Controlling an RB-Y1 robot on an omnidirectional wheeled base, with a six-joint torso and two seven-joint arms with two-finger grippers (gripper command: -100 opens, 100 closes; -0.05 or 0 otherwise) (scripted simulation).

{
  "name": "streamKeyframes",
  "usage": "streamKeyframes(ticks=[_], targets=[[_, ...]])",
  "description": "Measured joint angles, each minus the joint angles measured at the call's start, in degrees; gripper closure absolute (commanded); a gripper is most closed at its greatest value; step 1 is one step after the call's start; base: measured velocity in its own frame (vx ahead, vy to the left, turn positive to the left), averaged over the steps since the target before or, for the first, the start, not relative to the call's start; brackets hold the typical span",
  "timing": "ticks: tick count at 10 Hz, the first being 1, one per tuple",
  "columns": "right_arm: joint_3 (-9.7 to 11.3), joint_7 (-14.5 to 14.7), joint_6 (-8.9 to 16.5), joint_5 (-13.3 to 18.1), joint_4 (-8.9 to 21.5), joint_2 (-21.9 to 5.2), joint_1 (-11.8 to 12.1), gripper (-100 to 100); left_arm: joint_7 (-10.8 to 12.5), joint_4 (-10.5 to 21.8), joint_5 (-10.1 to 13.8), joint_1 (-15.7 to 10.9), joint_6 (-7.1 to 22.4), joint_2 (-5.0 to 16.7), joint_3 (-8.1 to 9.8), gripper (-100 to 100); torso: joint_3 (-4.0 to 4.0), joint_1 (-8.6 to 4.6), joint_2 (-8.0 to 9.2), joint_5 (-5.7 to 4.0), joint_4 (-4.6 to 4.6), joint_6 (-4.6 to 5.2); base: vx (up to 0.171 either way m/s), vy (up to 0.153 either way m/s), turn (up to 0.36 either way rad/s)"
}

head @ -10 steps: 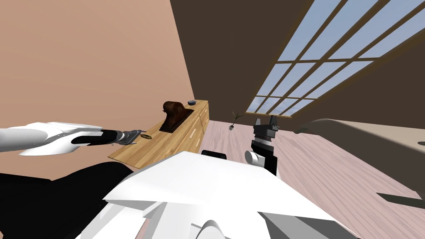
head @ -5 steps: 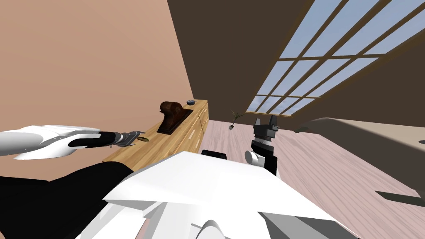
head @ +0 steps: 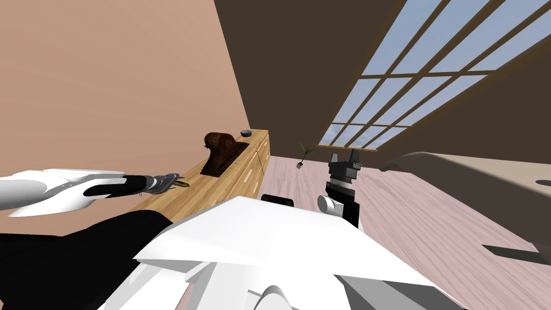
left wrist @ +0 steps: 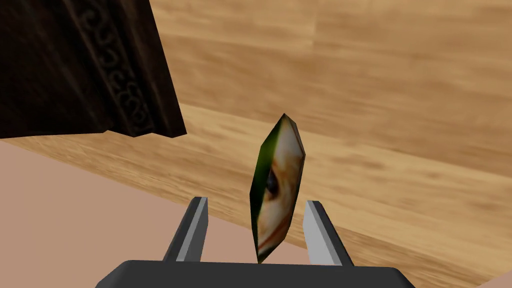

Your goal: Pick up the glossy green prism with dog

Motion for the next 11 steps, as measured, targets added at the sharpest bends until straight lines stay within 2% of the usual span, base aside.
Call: streamKeyframes(ticks=[3, 4, 5, 6, 8, 10, 11], targets=[[0.00, 0.00, 0.00, 0.00, 0.00, 0.00, 0.00, 0, 0.00, 0.00, 0.00, 0.01, 0.01, 0.00, -0.01, 100, 0.03, -0.01, 0.04, 0.00, 0.02, 0.01, 0.000, 0.000, 0.000], [0.00, 0.00, 0.00, 0.00, 0.00, 0.00, 0.00, 0, 0.00, 0.00, 0.00, 0.01, 0.00, 0.00, -0.01, 0, 0.03, -0.01, 0.05, 0.00, 0.02, 0.01, 0.000, 0.000, 0.000], [0.00, 0.00, 0.00, 0.00, 0.00, 0.00, 0.00, 0, 0.00, 0.00, 0.00, 0.01, 0.00, 0.00, -0.01, 100, 0.04, -0.01, 0.05, 0.00, 0.02, 0.01, 0.000, 0.000, 0.000], [0.00, 0.00, 0.00, 0.00, 0.00, 0.00, 0.00, 0, 0.13, 0.26, -0.63, -0.73, -0.07, -0.49, -0.47, 100, 0.03, 0.02, 0.05, 0.03, 0.01, -0.01, -0.032, -0.012, 0.060], [0.00, 0.00, 0.00, 0.00, 0.00, 0.00, -0.01, 0, 2.48, 0.50, -1.68, -1.96, -0.69, 1.48, -1.35, 100, 0.14, -0.04, 0.25, -0.01, 0.06, -0.02, -0.067, -0.017, 0.049], [0.00, 0.00, 0.00, 0.00, 0.00, 0.00, -0.01, 0, 2.86, -0.09, 0.42, 0.05, -0.95, 4.08, -0.04, 100, 0.21, -0.11, 0.35, -0.02, 0.08, -0.04, -0.049, -0.020, 0.032], [0.00, 0.00, 0.00, 0.00, 0.00, 0.00, -0.01, 0, 2.81, -0.18, 0.57, 0.15, -0.93, 4.20, 0.02, 0, 0.16, -0.07, 0.26, -0.01, 0.07, -0.04, -0.005, -0.003, 0.001]])
